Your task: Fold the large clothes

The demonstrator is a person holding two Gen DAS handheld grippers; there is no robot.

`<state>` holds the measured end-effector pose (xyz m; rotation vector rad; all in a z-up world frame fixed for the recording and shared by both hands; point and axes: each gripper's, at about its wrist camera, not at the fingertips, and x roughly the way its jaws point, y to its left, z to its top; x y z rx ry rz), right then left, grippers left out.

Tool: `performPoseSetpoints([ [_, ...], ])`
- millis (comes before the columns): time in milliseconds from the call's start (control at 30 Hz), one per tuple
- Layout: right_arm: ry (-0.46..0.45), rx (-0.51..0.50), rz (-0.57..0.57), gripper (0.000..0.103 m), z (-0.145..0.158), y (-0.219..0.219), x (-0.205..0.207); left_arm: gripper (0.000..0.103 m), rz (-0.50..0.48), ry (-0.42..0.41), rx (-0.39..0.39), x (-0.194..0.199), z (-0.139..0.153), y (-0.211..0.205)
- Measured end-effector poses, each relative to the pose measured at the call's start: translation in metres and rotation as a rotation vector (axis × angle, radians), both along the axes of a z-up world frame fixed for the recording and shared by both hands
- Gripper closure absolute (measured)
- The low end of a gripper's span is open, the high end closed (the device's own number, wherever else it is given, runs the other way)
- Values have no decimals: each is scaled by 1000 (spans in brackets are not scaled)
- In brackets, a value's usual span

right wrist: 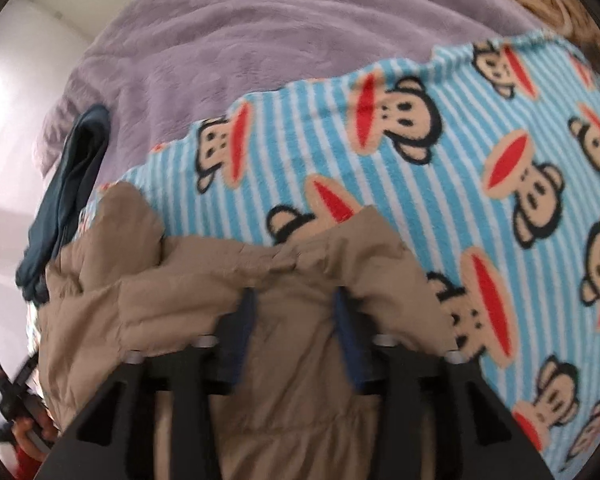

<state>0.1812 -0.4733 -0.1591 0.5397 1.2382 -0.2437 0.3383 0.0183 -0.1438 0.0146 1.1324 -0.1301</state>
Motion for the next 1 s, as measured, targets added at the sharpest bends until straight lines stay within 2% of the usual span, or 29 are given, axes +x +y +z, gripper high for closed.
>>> performPoseSetpoints([
  [33,8,-29,19,38,7,7,-2,21,5,-1,-1,-1,3,1],
  [133,15,-77,56,37,23,20,-9,21,21,-10,-14,-16,21,7],
  [200,14,-85,75,37,32,28,-17,21,23,-14,-22,-27,30,11],
  [300,19,-83,95,30,41,38,-29,21,16,-7,-27,-47,42,14],
  [400,23,-87,110,29,49,50,-44,21,5,6,-15,-63,46,12],
  [600,41,-126,145,29,63,75,-78,21,-34,29,9,-107,47,6],
  [700,43,-136,156,22,71,84,-95,21,-54,52,16,-129,45,3],
  [967,79,-164,204,22,76,112,-135,21,-61,119,11,-171,30,0],
  [1000,88,-165,208,22,75,115,-140,18,-63,123,14,-175,28,-1],
])
